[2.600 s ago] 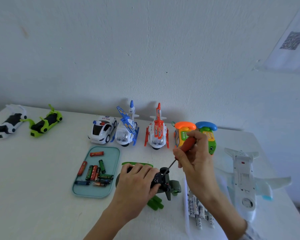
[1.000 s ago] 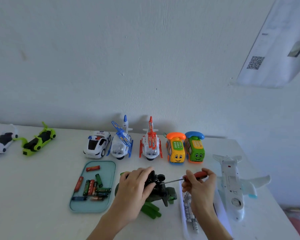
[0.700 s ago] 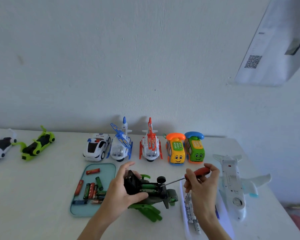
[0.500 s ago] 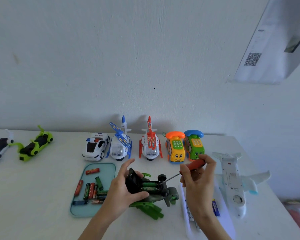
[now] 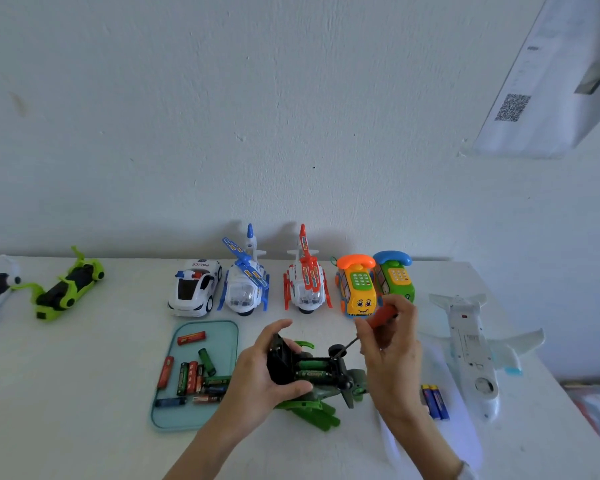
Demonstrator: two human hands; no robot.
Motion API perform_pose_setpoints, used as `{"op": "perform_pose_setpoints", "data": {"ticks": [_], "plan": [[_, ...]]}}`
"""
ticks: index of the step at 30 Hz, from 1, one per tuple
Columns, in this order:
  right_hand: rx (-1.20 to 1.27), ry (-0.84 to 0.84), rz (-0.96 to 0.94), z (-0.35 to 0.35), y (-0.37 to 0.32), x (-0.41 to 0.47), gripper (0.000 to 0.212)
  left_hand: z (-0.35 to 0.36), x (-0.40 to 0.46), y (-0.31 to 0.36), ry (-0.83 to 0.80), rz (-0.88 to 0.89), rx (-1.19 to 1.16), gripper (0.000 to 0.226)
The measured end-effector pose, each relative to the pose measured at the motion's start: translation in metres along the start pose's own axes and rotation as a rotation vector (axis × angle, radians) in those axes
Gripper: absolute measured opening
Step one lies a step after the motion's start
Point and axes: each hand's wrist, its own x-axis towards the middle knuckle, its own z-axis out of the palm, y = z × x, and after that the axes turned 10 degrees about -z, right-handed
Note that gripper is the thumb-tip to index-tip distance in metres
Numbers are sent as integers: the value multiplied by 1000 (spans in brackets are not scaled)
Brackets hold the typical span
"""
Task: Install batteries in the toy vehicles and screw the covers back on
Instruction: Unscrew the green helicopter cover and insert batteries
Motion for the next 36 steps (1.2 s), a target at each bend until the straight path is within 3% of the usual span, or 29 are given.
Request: {"op": "perform_pose_setpoints", "data": {"ticks": [6, 10, 14, 17, 20, 22, 29, 33, 36], "plan": [[354, 360, 684, -9, 25, -11, 37, 1, 1, -4, -24, 23, 17, 80], [510, 361, 887, -9, 34, -18, 34, 1, 2, -4, -28, 33, 21, 77], [483, 265, 786, -18, 18, -4, 14, 1, 0, -4, -48, 19, 11, 74], [338, -84, 669, -19, -1, 1, 16, 1, -1, -4, -54, 14, 0, 73], [-106, -503, 494, -8, -10, -10, 15, 1, -1, -5, -61, 20, 8, 72], [-457, -650, 260, 0, -13, -21, 15, 1, -3, -5, -58, 26, 10, 73], [-799, -845, 54, 11, -19, -23, 20, 2, -6, -6, -58, 40, 11, 72], [-821, -974, -32, 5, -19, -19, 20, 1, -4, -5, -64, 57, 35, 70], [-801, -969, -38, -2, -20, -16, 22, 0, -1, -4, -62, 71, 45, 68]]}}
